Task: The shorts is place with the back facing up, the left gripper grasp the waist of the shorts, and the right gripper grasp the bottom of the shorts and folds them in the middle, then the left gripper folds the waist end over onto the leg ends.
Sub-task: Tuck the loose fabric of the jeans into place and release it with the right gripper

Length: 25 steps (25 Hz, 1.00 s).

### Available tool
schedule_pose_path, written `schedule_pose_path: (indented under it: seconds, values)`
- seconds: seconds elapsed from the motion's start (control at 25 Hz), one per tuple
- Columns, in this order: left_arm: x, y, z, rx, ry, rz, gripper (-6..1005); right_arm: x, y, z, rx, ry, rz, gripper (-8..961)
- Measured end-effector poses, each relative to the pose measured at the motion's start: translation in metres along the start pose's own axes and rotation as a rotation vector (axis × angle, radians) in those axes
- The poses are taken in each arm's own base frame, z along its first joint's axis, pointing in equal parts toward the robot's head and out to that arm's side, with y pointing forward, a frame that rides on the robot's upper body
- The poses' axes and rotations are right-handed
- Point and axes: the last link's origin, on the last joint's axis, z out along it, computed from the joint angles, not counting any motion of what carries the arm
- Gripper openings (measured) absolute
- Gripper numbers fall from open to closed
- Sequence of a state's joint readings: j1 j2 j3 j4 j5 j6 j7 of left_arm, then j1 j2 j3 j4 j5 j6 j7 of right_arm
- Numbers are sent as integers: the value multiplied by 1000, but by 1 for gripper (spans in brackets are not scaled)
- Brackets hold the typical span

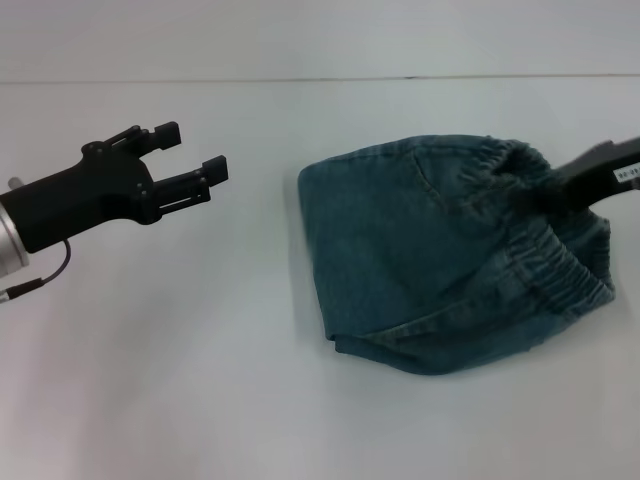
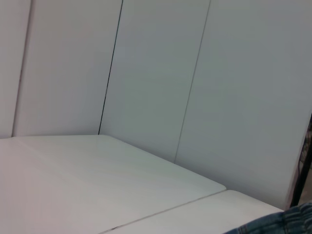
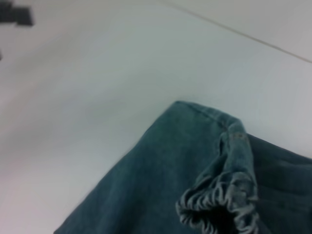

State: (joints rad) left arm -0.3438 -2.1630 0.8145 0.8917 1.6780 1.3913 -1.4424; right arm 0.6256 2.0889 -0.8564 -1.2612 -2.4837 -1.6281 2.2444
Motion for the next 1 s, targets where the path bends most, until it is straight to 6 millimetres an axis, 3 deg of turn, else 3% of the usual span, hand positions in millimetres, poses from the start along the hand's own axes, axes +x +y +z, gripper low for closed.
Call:
schedule_pose_path:
  seconds: [0.36,0.68,1.0]
  values:
    - [2,0,3,-7,0,6,858,41,-19,10,-13,-68,192,96]
    - [0,-1,-1,7,-1,3,856,69,-42,-6,35,-173,354,168]
    - [-1,-4,-5,21,-2,2,854,81,-41,-36,-22,-278,352,531]
